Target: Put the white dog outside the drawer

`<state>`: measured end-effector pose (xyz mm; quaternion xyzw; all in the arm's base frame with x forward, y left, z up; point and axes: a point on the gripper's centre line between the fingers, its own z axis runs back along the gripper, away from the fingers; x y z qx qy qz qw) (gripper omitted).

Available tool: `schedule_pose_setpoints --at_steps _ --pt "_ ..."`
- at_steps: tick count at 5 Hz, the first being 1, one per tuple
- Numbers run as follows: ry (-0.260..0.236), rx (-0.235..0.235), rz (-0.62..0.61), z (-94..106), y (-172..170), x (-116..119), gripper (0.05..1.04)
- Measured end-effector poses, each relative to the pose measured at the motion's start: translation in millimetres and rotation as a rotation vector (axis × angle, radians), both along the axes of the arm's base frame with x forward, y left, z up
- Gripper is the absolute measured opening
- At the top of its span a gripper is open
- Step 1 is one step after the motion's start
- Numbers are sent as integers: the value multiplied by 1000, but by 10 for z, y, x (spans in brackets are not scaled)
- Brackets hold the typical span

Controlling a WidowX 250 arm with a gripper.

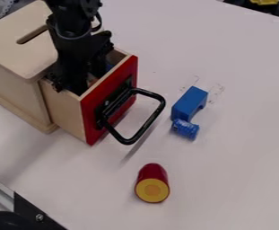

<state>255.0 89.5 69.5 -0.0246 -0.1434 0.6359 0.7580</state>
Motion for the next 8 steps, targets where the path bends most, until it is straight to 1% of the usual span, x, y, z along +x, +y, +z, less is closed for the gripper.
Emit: schedule_pose_setpoints --at_steps 1,3,4,5,6,7,8 --pt "10 2 -56 68 -25 -23 373" --pt "-12 19 -143 446 -67 -22 354" --pt "-61 39 -215 736 -242 29 354" --pt "-132 65 -307 1042 -484 97 354" --pt "-168 41 -437 1239 -875 329 354" --pt "-192 6 -598 1289 -1246 616 354" --pt "-156 -43 -701 1105 -1516 849 352"
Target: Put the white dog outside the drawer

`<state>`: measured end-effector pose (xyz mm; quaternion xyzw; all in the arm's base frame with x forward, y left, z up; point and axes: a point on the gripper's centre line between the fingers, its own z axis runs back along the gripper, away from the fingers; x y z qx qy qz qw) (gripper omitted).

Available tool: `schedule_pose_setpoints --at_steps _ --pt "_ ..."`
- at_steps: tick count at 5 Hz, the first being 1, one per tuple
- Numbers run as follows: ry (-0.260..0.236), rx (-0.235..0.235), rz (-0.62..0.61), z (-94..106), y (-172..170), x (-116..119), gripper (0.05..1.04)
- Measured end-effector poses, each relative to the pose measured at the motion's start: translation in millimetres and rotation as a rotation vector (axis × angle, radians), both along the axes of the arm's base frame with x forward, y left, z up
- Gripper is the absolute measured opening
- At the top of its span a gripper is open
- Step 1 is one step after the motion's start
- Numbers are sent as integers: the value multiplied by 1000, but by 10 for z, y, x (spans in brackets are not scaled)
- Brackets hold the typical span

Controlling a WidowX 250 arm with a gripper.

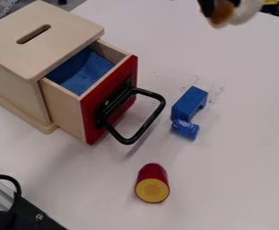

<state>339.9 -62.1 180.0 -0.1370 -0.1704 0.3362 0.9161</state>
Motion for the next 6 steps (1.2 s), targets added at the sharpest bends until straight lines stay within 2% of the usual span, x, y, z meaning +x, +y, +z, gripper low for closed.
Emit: schedule_pose_setpoints --at_steps 1,3,5,6 --pt "32 10 -30 -280 -104 119 352" --pt "97 90 -71 -934 -314 222 352" --pt "127 119 -62 -1351 -313 193 352" --pt "154 131 -63 -1513 -303 184 406"
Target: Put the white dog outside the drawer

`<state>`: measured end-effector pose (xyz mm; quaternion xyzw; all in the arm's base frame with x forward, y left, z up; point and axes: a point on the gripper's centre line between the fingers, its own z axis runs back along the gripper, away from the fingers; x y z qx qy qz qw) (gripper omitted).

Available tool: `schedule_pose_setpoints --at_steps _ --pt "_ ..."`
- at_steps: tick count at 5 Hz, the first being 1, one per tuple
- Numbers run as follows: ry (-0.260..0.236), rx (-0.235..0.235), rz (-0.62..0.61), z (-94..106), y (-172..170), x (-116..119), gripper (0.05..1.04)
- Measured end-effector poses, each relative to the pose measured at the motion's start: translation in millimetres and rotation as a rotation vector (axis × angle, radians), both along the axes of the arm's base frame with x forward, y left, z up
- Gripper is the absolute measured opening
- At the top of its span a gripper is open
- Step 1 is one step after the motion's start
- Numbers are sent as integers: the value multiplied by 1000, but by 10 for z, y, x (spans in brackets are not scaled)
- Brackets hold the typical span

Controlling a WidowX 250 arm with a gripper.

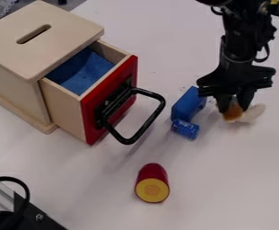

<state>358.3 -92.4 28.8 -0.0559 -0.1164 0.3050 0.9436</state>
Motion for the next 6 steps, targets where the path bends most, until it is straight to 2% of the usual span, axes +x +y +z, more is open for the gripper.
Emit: schedule_pose_setpoints --at_steps 1,2,4,5,6 --pt "10 40 5 -10 38 -21 720" --pt "13 49 -7 -11 10 -37 975" --pt "-35 -7 -10 258 -65 -29 997" --pt "-81 -24 -19 560 -67 -53 997" --pt "-138 -2 -45 901 -8 -105 997"
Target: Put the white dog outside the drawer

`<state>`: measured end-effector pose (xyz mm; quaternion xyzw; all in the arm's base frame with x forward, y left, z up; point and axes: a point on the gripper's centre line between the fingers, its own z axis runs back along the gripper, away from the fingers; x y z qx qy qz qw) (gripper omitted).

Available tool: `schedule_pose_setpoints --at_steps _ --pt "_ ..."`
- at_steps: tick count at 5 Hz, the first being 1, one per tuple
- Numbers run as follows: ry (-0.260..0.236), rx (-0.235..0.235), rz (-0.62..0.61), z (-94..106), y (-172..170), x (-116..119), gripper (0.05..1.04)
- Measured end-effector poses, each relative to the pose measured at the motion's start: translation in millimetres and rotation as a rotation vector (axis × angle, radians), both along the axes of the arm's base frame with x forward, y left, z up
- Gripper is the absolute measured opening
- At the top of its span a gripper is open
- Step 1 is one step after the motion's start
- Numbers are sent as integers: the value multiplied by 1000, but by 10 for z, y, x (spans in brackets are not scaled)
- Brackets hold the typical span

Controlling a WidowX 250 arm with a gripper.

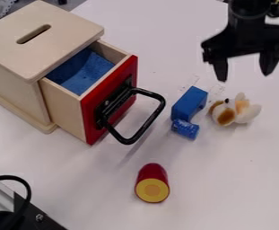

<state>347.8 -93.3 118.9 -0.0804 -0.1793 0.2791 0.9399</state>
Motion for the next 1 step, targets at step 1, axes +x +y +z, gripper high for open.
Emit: schedule_pose_setpoints --at_steps 1 --pt "-22 -2 -5 82 5 -4 997"
